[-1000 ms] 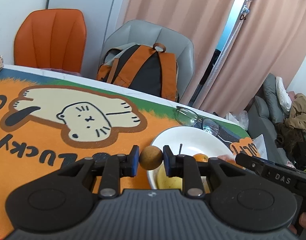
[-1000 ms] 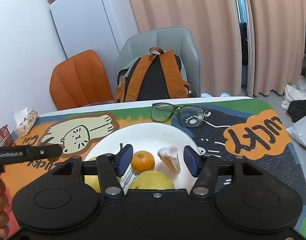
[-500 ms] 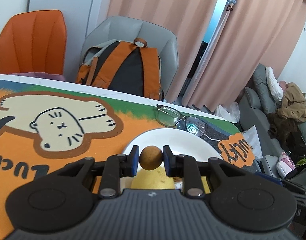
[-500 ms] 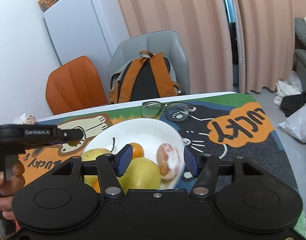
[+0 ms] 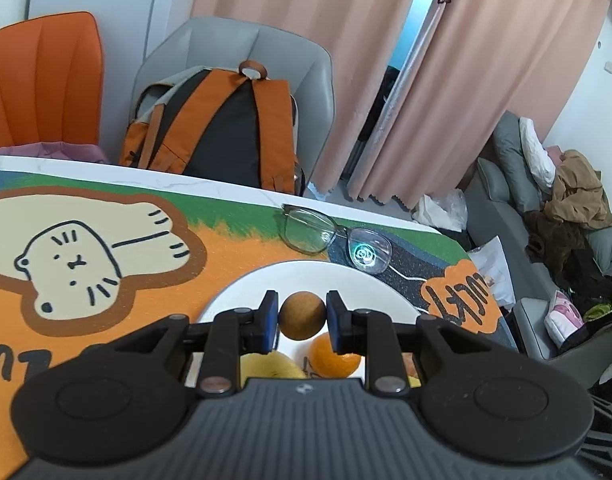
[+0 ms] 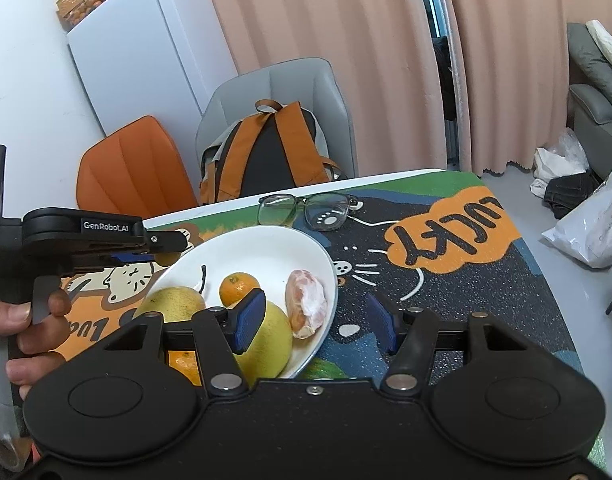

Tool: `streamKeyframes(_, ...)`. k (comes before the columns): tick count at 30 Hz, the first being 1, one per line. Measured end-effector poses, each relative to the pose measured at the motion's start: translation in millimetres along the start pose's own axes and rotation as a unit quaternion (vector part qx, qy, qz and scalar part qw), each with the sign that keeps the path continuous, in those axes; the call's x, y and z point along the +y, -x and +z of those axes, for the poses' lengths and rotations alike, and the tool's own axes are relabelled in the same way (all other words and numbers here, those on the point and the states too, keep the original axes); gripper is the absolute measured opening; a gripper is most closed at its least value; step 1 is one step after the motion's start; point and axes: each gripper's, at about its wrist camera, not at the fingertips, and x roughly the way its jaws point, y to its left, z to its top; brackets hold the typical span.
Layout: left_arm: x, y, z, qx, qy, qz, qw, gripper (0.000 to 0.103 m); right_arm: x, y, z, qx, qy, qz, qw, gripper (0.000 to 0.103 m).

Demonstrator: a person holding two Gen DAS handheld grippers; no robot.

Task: Organize fruits
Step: 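Lower the small brown fruit into the bowl and open the left tool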

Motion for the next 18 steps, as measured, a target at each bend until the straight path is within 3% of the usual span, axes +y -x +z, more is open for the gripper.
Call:
streamKeyframes(13, 3.0, 19.3, -11.0, -0.001, 0.01, 0.031, 0.9995, 0.032, -1.0, 6.7, -6.0, -0.001, -0.007, 0.009, 1.0, 0.059)
streamKeyframes(18, 10.5, 35.4, -19.7, 0.001, 0.021, 0.039, 0.999, 0.045, 4.1, 13.6, -9.2, -0.001, -0.007, 0.014, 1.0, 0.059)
